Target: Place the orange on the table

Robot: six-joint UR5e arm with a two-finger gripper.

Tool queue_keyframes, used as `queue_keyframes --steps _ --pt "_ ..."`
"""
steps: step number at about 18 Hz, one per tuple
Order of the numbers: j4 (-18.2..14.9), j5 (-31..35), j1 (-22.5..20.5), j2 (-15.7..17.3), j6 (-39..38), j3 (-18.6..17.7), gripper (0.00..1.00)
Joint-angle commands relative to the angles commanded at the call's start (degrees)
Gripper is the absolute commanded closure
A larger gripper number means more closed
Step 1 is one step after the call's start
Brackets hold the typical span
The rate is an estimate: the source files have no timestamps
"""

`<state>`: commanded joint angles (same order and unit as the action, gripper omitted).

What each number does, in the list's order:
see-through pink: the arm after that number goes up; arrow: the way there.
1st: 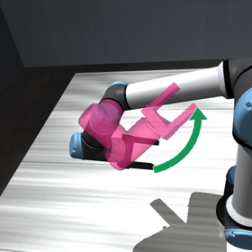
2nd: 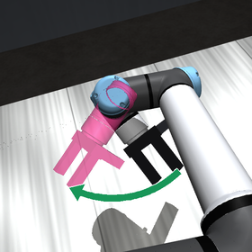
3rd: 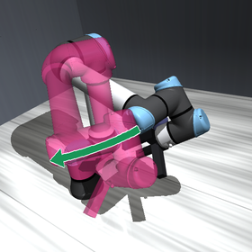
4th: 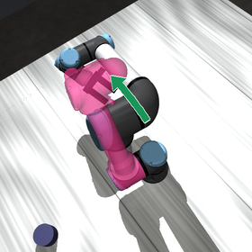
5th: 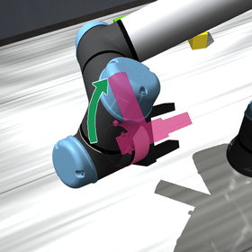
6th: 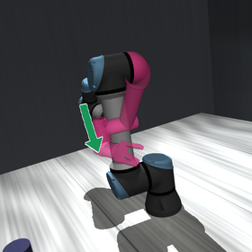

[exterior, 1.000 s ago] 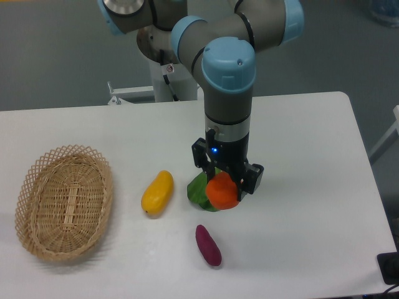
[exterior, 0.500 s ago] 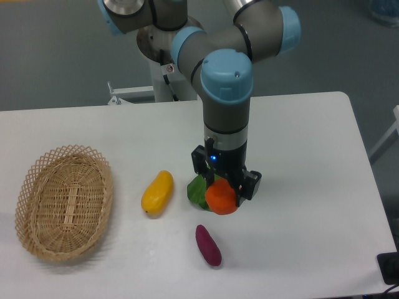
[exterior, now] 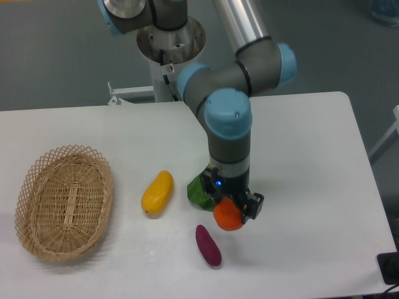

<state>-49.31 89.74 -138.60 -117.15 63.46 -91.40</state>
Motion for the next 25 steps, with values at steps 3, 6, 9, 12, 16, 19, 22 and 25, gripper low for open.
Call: queue_keyframes --steps 3,6,9,12,16,19,22,25 --pt "0.1 0.4 0.0 -1.8 -0.4 -1.0 0.49" --pt "0.2 2.5 0.2 -2.2 -0.5 -2.7 0.48" --pt "0.1 2.7 0.3 -2.6 -0.8 -3.1 0.46" --pt "0.2 2.7 0.3 -2.6 -0.8 -2.9 0.26" --pt "1.2 2.6 0.3 -2.6 -0.6 -3.1 0.00" --pt "1.2 2.6 0.3 -2.6 -0.3 -3.0 0.00" --pt "1.5 2.7 0.3 -2.3 -0.9 -1.9 0.00" --pt "1.8 2.3 -0.1 -1.3 0.0 -1.2 0.00"
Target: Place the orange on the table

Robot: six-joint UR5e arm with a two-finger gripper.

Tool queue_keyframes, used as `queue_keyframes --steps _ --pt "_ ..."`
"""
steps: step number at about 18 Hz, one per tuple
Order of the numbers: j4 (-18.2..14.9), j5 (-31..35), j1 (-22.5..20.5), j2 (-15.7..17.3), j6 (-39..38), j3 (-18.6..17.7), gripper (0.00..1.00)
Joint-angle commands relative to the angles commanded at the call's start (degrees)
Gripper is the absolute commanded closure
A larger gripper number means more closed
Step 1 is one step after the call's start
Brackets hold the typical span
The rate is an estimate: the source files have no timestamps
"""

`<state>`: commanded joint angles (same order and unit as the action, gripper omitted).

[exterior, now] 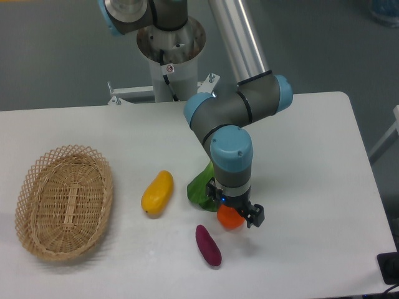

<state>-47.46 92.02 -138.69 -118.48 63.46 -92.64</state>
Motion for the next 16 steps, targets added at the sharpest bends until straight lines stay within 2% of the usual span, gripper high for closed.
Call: queue_keyframes --steps 2,16 --pt "-0.3 0.2 -0.2 0.2 0.0 1.4 0.00" --pt "-1.2 -1.8 -3.2 2.7 3.4 2.3 0.00"
